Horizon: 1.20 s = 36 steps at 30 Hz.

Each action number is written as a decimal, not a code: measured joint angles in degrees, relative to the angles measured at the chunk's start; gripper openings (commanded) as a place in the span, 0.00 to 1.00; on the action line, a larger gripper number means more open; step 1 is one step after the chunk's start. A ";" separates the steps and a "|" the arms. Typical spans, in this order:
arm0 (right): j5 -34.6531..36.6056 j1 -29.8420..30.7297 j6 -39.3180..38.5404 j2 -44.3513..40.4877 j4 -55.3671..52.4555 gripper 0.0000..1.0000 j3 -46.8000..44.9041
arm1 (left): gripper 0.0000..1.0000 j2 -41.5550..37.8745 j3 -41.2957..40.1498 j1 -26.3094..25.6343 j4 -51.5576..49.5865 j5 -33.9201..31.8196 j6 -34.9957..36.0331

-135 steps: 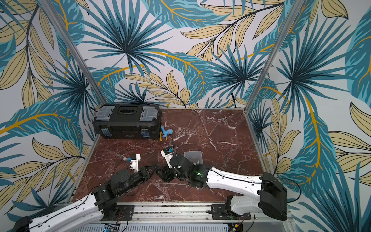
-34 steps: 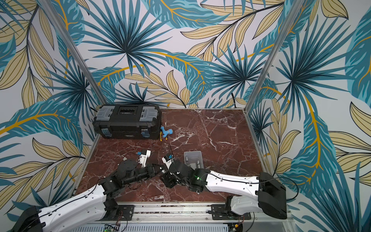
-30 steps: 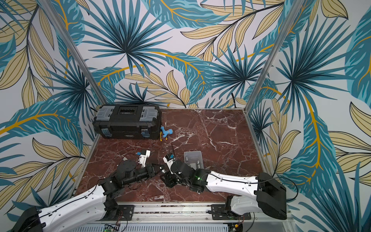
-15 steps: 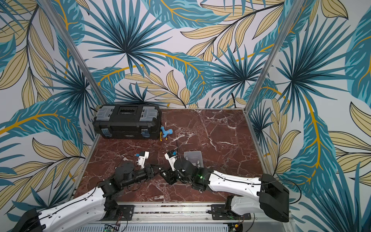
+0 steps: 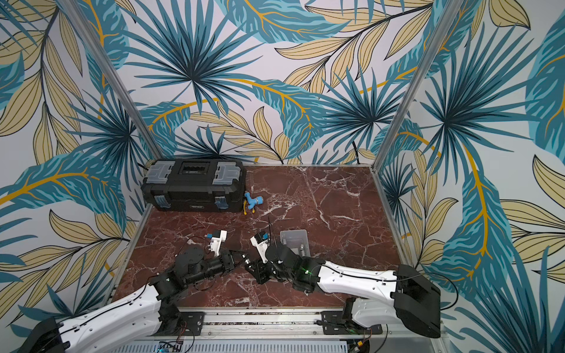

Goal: Put the socket on the desktop into the storage box
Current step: Adjust the socket head, then place the socket head in the storage box.

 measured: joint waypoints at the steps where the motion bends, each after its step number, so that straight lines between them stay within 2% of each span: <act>1: 0.04 0.00 0.07 -0.22 -0.11 0.04 -0.02 | 0.00 0.00 0.00 0.00 0.20 0.07 -0.02; 3: 0.26 0.00 0.04 -0.79 -0.52 0.00 -0.02 | 0.02 -0.02 0.00 0.00 0.63 0.26 0.00; 4: 0.48 0.02 0.04 -1.05 -0.85 0.00 0.00 | 0.18 -0.02 0.02 -0.02 0.70 0.35 0.02; 5: 0.85 0.13 0.04 -1.31 -1.46 0.00 0.11 | 0.40 -0.09 0.04 -0.09 0.61 0.44 0.22; 6: 1.73 0.31 0.13 -1.51 -2.38 0.00 0.46 | 0.52 -0.24 0.07 -0.15 0.02 0.13 0.52; 8: 5.11 -0.02 0.35 -2.47 -6.40 0.00 1.38 | 0.60 -1.31 0.07 0.00 -3.69 -1.70 1.68; 12: 10.93 -1.05 0.96 -4.72 -13.62 0.00 2.27 | 0.65 -4.13 1.01 0.07 -13.44 -5.73 4.98; 18: 16.90 -4.04 2.25 -11.02 -24.63 0.00 2.27 | 0.66 -5.90 5.55 0.07 -26.05 -11.96 12.11; 21: 17.92 -7.98 3.17 -13.09 -29.05 0.00 2.25 | 0.65 -3.28 6.43 0.09 -27.65 -13.05 15.06; 25: 18.91 -11.26 4.24 -13.40 -34.25 0.00 2.14 | 0.61 5.16 10.14 0.11 -29.46 -12.79 19.47; 29: 19.41 -11.63 4.57 -13.20 -37.51 0.00 2.54 | 0.61 11.61 14.40 0.11 -29.31 -12.61 22.93; 36: 21.05 -11.63 4.57 -12.09 -40.04 0.00 6.64 | 0.58 14.75 16.44 0.11 -27.85 -12.15 24.98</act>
